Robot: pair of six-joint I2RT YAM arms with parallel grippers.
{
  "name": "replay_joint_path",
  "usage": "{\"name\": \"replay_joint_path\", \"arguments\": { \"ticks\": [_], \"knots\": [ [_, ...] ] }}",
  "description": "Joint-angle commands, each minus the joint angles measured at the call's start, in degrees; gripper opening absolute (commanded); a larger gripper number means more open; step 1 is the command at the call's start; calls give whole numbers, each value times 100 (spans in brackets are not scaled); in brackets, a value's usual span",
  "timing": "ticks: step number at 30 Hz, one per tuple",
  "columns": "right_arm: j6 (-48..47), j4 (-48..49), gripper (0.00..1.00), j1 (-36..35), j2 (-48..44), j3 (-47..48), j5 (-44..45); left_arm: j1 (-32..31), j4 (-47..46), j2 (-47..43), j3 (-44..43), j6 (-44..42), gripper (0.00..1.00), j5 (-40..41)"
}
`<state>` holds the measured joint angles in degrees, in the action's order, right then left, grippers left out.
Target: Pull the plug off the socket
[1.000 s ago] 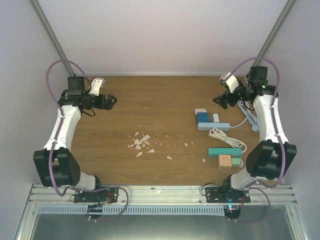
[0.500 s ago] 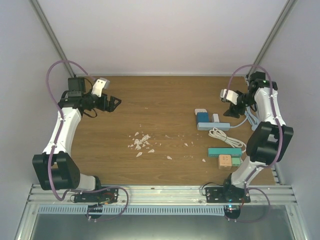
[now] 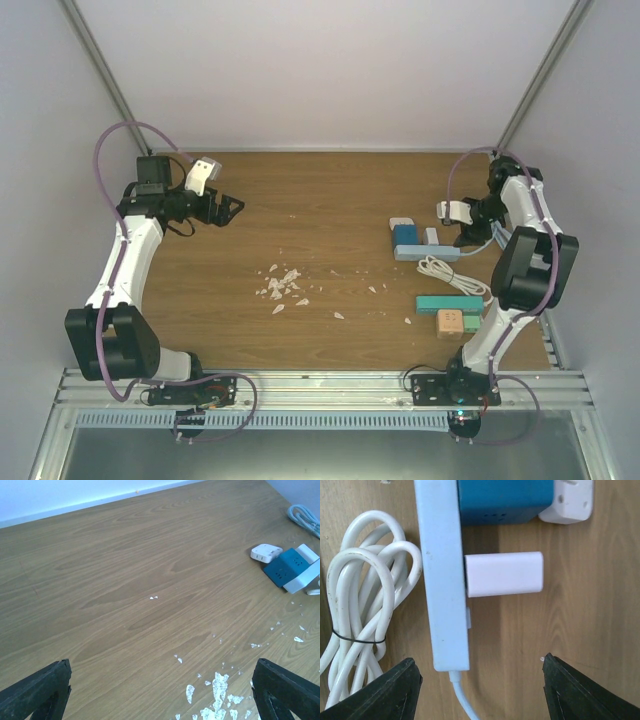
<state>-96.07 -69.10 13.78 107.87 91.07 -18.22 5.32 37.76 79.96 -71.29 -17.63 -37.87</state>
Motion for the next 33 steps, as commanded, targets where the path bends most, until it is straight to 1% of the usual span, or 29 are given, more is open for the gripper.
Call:
{"name": "replay_joint_path", "arguments": {
  "ticks": [1, 6, 13, 22, 26, 33],
  "knots": [
    [-295, 215, 67, -28, 155, -278, 219, -42, -163, -133, 69, -80, 99, -23],
    [-282, 377, 63, -148, 326, -335, 313, -41, -110, -104, 30, -112, 99, -35],
    [-237, 558, 62, -274, 507, -448, 410, -38, -79, -201, 42, -223, 99, 59],
    [-233, 549, 58, -343, 612, -614, 574, -40, -92, -220, 115, -201, 99, 151],
    [-193, 600, 56, -345, 607, -644, 600, -44, -155, -219, 119, -146, 99, 281],
    [-80, 672, 46, -380, 618, -703, 551, -40, -198, -141, 15, -27, 99, 415]
  ]
}}
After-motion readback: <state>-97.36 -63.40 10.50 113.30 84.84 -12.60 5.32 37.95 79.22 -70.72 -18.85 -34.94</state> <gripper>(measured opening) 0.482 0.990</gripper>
